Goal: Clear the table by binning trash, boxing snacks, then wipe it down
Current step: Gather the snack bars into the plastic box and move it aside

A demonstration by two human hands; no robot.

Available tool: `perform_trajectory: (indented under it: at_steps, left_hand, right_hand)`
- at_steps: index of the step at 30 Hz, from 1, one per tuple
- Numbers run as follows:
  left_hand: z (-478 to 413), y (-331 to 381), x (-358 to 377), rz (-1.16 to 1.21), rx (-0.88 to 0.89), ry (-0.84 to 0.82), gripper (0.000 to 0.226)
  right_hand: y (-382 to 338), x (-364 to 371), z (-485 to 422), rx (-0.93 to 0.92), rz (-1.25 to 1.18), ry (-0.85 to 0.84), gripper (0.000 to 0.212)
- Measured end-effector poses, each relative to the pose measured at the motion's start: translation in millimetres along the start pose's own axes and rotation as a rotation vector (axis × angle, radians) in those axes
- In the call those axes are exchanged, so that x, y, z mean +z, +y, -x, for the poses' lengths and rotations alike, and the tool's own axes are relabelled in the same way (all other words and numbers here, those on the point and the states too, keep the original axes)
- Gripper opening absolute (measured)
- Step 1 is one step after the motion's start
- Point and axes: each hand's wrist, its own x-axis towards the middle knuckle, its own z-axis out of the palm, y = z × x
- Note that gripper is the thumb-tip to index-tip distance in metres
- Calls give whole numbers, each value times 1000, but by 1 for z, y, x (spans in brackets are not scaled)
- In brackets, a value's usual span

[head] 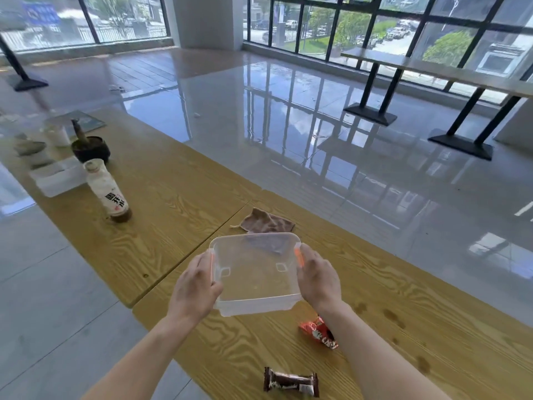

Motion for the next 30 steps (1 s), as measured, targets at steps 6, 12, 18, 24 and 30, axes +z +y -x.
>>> perform_trajectory:
  at_steps: [6,12,18,24,30]
  left_hand:
    - [3,-26,3,-4,-50,-31,67]
    - [9,-36,12,16,-56,-41,69]
    - [15,-38,24,30,-64,-42,73]
    - [18,-38,24,35,-56,-40,73]
    - [18,-39,21,-23,-84,-72,67]
  right_hand:
    - [-14,24,2,16,6,-92,42]
    - [-12,34,11,43,-2,-118,42]
    - [-9,35,14,42,-12,-101,45]
    - [-7,41,16,32,-26,-82,48]
    - [-6,40,13,30,-25,-122,49]
